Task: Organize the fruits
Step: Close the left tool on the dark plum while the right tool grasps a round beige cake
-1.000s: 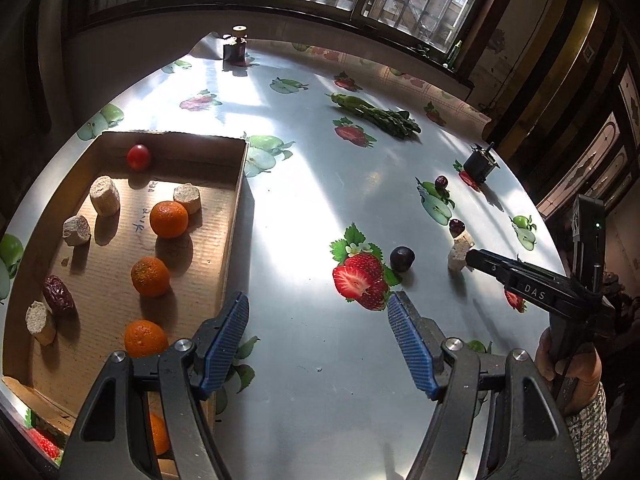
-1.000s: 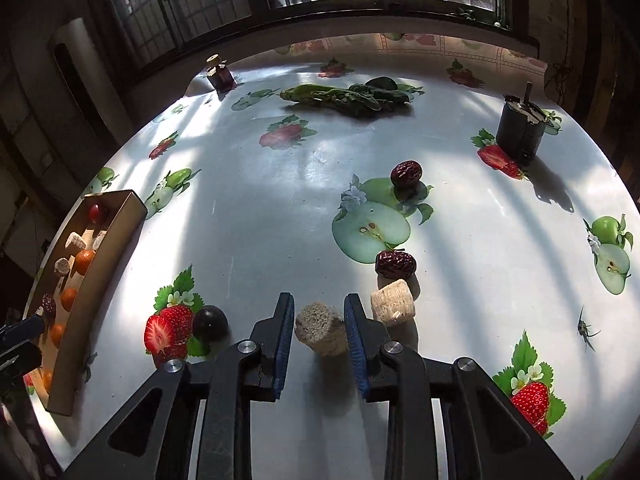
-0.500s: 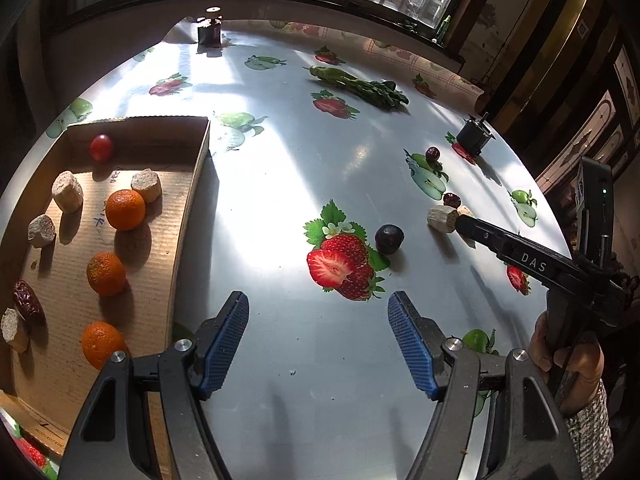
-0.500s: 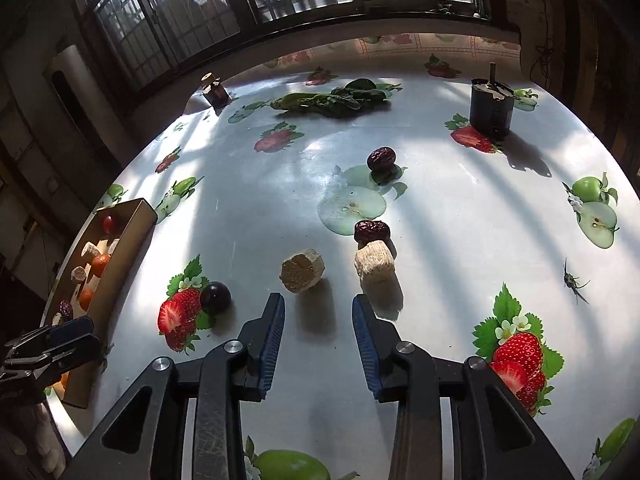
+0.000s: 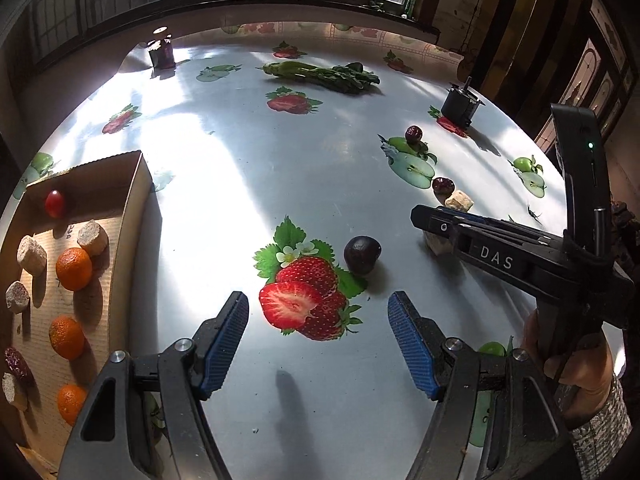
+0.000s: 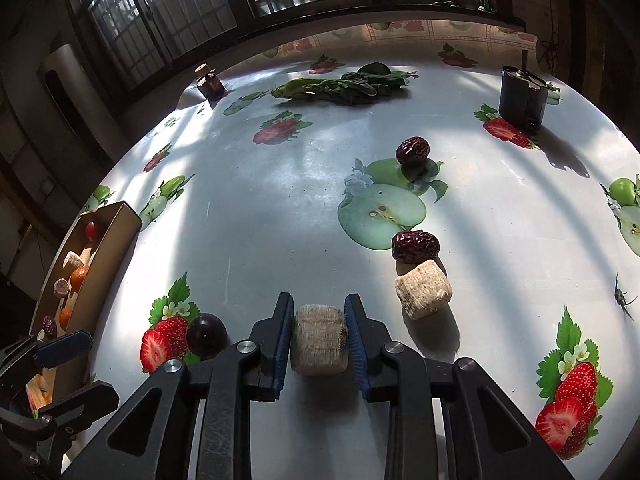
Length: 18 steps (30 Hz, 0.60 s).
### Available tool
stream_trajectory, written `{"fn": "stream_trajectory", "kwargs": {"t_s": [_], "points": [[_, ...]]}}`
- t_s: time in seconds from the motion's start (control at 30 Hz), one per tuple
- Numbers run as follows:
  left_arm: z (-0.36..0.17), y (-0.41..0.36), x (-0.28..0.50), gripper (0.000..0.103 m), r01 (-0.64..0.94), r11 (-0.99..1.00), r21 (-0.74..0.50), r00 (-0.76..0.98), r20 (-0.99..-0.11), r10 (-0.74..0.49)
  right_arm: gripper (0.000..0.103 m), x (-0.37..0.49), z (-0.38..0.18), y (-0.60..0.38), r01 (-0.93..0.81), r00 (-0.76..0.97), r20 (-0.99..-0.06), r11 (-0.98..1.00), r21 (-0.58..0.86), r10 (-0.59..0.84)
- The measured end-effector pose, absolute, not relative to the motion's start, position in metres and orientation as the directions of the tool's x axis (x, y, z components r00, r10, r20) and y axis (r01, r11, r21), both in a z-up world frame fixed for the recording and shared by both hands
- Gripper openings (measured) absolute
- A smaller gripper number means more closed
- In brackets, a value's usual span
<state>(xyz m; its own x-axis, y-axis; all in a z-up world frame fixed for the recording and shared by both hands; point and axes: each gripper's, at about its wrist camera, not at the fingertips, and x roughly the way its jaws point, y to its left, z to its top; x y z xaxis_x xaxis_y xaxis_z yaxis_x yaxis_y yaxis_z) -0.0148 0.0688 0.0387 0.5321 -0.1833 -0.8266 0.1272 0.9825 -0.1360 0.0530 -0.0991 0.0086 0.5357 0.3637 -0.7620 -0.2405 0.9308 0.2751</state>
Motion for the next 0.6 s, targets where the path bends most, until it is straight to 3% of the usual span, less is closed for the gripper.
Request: {"fn": "stream_trajectory", "kwargs": {"t_s": [0.33, 0.4, 0.47, 0.6], "points": [[0.018, 0.030, 0.022, 0.062, 0.216, 0.967, -0.136, 0.532, -0.814, -0.233, 0.028, 0.049, 0.030, -0.132, -0.204, 0.603, -0.687, 0.910, 0.360, 0.406], [0.012, 0.026, 0.025, 0.040, 0.221, 0.966, -0.133, 0.516, -0.824, -0.232, 0.028, 0.052, 0.028, -0.136, -0.194, 0.598, -0.689, 0.909, 0.370, 0.408], [0.010, 0.025, 0.023, 0.026, 0.211, 0.973, -0.090, 0.545, -0.816, -0.193, 0.028, 0.053, 0.027, -0.138, -0.189, 0.596, -0.690, 0.907, 0.376, 0.410], [0.011, 0.037, 0.023, 0.023, 0.174, 0.974, -0.147, 0.546, -0.809, -0.219, 0.028, 0.054, 0.027, -0.139, -0.190, 0.597, -0.691, 0.909, 0.371, 0.407]]}}
